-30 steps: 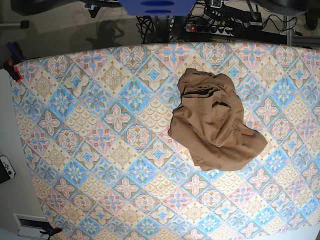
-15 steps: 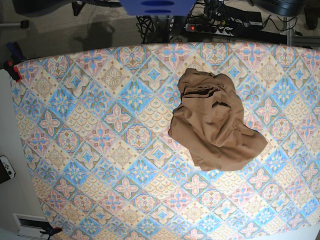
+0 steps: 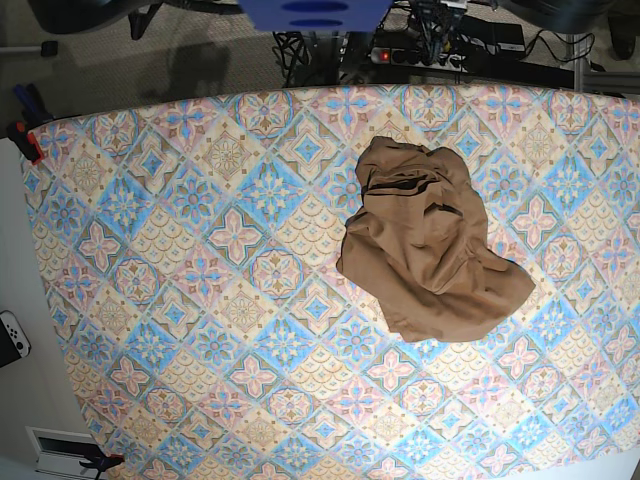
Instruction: Layout the t-shirt on the table in an organized manner, then fold the t-shirt properly
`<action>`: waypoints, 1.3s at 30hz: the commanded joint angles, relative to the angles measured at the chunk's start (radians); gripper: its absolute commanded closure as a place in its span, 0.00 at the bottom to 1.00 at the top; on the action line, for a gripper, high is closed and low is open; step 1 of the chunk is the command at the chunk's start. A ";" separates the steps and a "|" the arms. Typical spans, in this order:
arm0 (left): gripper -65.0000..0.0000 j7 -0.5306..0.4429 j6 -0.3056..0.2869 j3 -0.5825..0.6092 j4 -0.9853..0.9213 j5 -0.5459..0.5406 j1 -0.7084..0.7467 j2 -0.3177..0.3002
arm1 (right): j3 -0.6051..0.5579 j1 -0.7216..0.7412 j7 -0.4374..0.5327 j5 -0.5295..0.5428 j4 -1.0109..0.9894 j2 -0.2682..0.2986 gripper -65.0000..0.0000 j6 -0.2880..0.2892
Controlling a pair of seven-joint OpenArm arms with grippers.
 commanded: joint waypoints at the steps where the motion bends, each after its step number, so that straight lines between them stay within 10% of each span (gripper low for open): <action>1: 1.00 -0.027 0.001 -0.003 0.039 -0.020 0.020 -0.006 | 0.001 -0.035 0.032 0.008 0.032 0.002 0.99 0.003; 9: 0.99 0.020 0.001 -0.003 0.214 -0.123 0.042 -0.124 | 0.000 -0.113 0.025 0.008 0.222 0.002 0.99 0.004; 19: 0.98 0.528 0.001 -0.144 0.539 -0.137 0.036 -0.148 | -0.002 -0.184 -0.310 0.005 0.598 0.002 0.98 0.004; 23: 0.97 0.738 0.000 -0.178 0.608 -0.129 0.002 -0.158 | -0.002 -0.184 -0.459 0.005 0.725 0.002 0.81 0.004; 28: 0.74 0.939 0.000 -0.181 0.610 -0.138 -0.047 -0.199 | -0.034 -0.184 -0.587 0.005 0.810 0.004 0.58 0.004; 39: 0.46 1.215 0.000 -0.178 0.610 -0.092 -0.231 -0.248 | -0.034 -0.178 -0.704 0.005 0.811 0.002 0.52 0.133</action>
